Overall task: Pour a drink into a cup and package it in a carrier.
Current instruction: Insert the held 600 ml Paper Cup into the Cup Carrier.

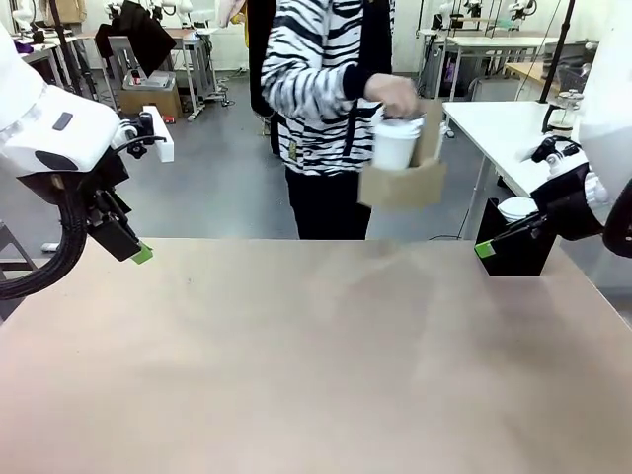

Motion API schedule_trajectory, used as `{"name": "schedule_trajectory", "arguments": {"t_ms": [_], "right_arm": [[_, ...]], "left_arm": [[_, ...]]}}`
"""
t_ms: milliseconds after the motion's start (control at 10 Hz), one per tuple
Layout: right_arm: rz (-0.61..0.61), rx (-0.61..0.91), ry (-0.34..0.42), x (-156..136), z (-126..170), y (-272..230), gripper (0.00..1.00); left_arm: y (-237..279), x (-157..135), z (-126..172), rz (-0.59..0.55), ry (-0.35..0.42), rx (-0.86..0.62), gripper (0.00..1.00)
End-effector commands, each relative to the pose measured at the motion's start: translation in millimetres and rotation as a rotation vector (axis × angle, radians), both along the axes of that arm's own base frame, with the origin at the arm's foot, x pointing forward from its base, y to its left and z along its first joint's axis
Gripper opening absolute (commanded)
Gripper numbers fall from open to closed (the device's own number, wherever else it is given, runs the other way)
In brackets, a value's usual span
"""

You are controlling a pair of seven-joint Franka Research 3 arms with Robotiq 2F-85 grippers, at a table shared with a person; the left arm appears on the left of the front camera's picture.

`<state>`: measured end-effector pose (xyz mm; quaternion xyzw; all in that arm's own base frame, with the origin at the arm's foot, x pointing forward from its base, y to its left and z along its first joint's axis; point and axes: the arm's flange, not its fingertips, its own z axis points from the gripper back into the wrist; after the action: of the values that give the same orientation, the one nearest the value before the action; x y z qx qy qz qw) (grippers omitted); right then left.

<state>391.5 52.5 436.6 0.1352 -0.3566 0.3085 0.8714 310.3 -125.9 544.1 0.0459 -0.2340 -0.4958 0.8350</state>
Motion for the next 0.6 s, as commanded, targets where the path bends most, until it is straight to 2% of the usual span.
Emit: {"name": "schedule_trajectory", "arguments": {"t_ms": [0,500], "right_arm": [[0.019,0.008,-0.016,0.3,1.1,-3.0,1.0],[0.019,0.008,-0.016,0.3,1.1,-3.0,1.0]], "left_arm": [[2.5,-0.4,-0.4,0.002,-0.003,0.016,1.0],[2.5,-0.4,-0.4,0.002,-0.003,0.016,1.0]]}}
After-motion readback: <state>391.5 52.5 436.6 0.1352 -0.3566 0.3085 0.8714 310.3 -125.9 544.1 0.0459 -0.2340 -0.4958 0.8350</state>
